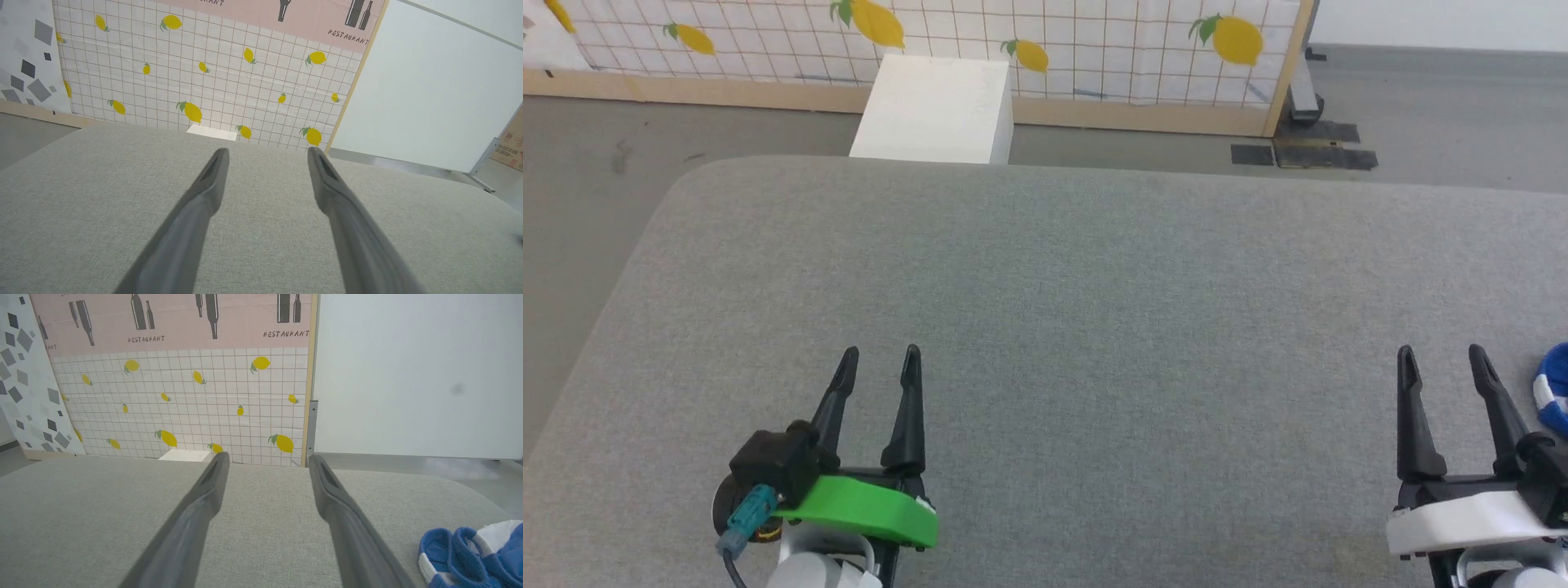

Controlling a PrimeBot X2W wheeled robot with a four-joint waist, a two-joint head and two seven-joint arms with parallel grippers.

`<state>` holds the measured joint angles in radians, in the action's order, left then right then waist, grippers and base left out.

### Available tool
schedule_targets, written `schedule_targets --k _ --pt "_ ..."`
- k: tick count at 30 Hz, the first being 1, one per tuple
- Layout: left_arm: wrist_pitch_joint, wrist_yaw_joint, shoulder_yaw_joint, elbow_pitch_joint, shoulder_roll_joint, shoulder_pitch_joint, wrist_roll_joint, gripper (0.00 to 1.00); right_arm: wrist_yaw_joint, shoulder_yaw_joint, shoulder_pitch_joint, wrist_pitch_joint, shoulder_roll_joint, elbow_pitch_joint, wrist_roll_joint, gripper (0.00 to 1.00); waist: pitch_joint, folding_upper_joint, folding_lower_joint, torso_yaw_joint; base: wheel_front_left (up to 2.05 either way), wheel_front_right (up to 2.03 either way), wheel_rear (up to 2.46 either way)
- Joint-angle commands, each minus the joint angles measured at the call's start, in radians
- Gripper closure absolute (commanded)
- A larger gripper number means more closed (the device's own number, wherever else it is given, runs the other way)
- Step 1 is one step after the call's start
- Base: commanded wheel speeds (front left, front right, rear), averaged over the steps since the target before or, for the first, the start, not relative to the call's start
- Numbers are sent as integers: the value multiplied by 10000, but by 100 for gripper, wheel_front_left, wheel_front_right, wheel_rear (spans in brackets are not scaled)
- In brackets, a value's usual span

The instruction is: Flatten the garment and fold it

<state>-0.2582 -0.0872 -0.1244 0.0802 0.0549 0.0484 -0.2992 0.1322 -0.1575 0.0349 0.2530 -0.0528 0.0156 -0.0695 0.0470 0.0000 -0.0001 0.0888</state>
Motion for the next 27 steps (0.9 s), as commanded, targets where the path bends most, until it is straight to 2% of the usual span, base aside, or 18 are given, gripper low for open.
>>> schedule_targets --k 1,18,19,27 --pt "-35 28 2 -63 -46 -137 38 0 -15 42 104 82 23 -54 -55 0 -16 0 1 4 0 0 0" --pt "-36 2 -76 -39 -47 -60 -66 0 -15 140 82 86 25 -151 -400 0 206 0 1 -162 0 0 0" --pt "4 1 -81 -57 -2 -36 -2 100 0 138 50 27 4 -106 -319 100 201 0 1 -159 0 0 0" --pt "20 2 -116 -57 0 -36 6 100 0 139 50 20 0 -94 -312 100 200 0 1 -167 0 0 0"
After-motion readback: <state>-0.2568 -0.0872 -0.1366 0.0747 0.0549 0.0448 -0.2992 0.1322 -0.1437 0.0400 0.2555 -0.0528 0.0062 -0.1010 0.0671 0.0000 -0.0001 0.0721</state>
